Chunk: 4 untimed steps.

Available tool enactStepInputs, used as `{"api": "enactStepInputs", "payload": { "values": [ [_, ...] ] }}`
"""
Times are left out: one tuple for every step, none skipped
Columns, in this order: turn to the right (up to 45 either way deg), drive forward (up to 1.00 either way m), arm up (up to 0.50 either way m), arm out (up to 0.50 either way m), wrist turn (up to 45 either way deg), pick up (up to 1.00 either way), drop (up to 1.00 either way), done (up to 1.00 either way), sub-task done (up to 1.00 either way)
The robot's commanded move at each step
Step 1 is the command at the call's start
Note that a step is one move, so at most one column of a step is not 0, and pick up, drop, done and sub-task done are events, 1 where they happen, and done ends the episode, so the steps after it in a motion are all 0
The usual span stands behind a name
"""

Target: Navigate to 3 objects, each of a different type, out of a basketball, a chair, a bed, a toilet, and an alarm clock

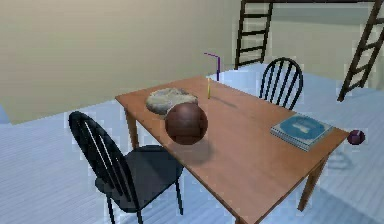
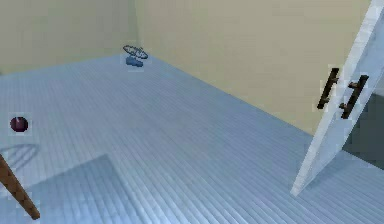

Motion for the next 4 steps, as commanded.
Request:
{"api": "enactStepInputs", "payload": {
  "values": [
    [0.0,0.0,0.0,0.0,0.0,0.0,0.0,0.0,1.0],
    [-45.0,0.0,0.0,0.0,0.0,0.0,0.0,0.0,0.0],
    [-45.0,0.0,0.0,0.0,0.0,0.0,0.0,0.0,0.0],
    [-24.0,0.0,0.0,0.0,0.0,0.0,0.0,0.0,0.0]
  ]
}}
